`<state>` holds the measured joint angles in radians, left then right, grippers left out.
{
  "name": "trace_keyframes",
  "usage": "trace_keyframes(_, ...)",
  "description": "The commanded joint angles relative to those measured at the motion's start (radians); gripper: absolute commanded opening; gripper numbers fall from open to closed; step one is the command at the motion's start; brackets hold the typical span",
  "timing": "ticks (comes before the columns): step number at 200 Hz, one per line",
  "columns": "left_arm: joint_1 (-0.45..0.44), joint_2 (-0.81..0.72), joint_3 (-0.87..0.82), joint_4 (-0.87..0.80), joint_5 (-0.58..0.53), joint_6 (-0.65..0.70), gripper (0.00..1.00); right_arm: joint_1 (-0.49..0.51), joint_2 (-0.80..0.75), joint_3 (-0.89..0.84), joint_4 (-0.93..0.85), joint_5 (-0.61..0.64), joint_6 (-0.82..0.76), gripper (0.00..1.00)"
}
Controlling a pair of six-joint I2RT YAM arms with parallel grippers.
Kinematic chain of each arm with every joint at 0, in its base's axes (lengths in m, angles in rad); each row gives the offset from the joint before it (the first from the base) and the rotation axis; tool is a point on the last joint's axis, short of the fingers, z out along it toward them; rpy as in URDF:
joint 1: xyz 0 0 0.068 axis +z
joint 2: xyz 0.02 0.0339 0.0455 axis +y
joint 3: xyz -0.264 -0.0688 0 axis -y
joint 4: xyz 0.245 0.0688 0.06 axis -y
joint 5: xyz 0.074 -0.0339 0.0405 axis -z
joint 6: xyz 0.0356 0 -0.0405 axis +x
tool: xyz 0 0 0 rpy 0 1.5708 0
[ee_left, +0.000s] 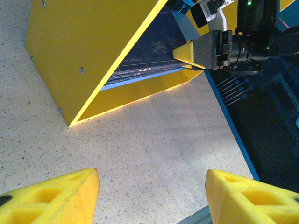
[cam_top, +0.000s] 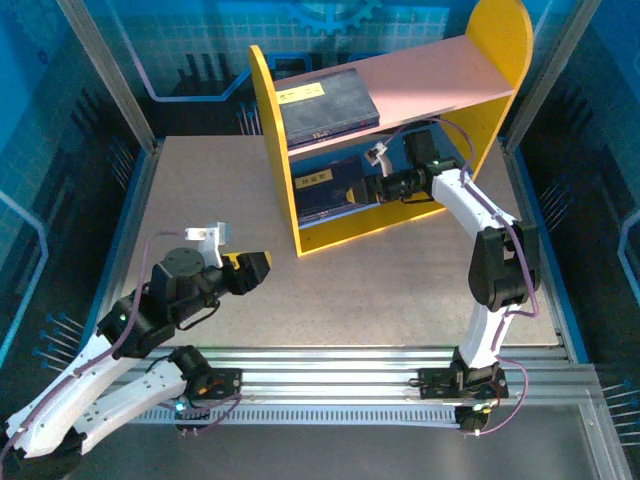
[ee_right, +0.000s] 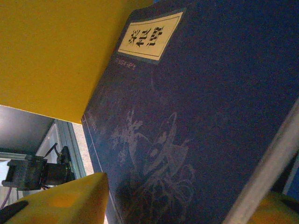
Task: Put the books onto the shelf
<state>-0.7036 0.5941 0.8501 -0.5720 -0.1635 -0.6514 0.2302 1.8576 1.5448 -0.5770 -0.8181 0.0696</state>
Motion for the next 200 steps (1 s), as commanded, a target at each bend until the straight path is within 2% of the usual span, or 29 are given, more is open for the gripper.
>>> trace_keyframes(1, 0.007, -0.003, 0.019, -0.008, 0.012, 0.018, 0.63, 0.012, -0.004, 0.000, -0.026, 0.023, -0.016, 0.56)
trace_keyframes(123, 0.006, -0.001, 0.028, -0.012, 0.009, 0.027, 0.63, -0.043, -0.019, 0.018, 0.009, 0.037, 0.030, 0.62)
trace_keyframes(200, 0.006, 0.004, 0.030, -0.017, 0.009, 0.027, 0.63, -0.051, 0.002, 0.049, 0.003, 0.062, 0.030, 0.62)
